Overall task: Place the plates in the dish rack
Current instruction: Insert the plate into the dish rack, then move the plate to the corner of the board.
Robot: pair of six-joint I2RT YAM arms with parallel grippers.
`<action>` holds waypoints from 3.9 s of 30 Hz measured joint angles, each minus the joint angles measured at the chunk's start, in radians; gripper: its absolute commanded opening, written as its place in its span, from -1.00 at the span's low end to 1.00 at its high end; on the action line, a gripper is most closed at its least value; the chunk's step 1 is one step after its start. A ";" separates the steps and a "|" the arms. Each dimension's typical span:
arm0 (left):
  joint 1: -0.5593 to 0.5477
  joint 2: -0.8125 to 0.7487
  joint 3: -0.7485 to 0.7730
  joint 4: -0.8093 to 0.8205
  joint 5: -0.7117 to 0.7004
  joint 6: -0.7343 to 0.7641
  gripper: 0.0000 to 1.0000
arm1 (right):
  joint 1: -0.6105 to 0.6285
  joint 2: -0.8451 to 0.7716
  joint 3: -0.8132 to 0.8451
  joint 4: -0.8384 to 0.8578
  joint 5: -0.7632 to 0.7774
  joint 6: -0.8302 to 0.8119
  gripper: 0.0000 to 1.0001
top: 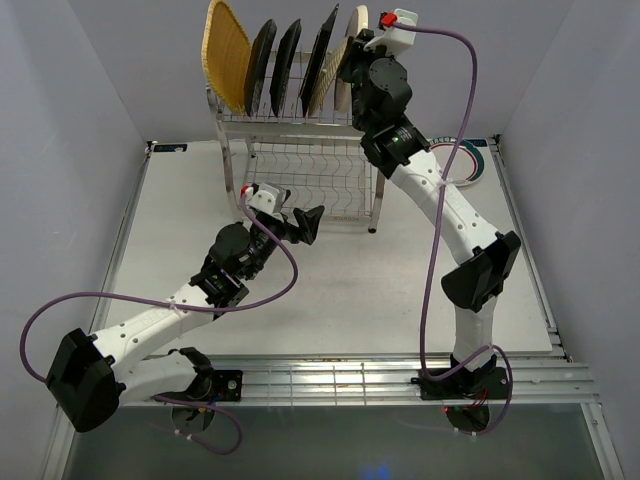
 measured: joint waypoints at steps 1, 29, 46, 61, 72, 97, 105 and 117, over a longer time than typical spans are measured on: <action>0.000 0.000 0.000 0.000 0.000 0.000 0.89 | 0.000 0.003 0.003 0.000 -0.002 -0.007 -0.84; 0.000 0.009 0.000 0.000 0.022 0.011 0.89 | 0.019 0.121 0.041 0.130 -0.063 -0.287 -0.43; 0.000 0.009 0.000 0.000 0.034 0.014 0.89 | 0.042 0.027 -0.055 0.182 -0.167 -0.231 -0.05; 0.000 0.009 0.000 0.000 0.040 0.016 0.89 | 0.042 -0.203 -0.257 0.172 -0.141 -0.147 -0.02; 0.000 0.009 0.000 0.000 0.043 0.019 0.89 | -0.105 -0.430 -0.523 0.126 -0.115 0.042 0.07; 0.000 0.010 0.000 0.000 0.048 0.023 0.89 | -0.653 -0.221 -0.904 -0.026 -0.350 0.834 0.40; 0.000 0.010 0.000 0.000 0.048 0.023 0.89 | -0.684 -0.142 -0.912 0.002 -0.379 0.914 0.36; 0.000 0.012 0.000 0.000 0.048 0.023 0.89 | -0.730 0.020 -1.010 0.117 -0.451 0.996 0.43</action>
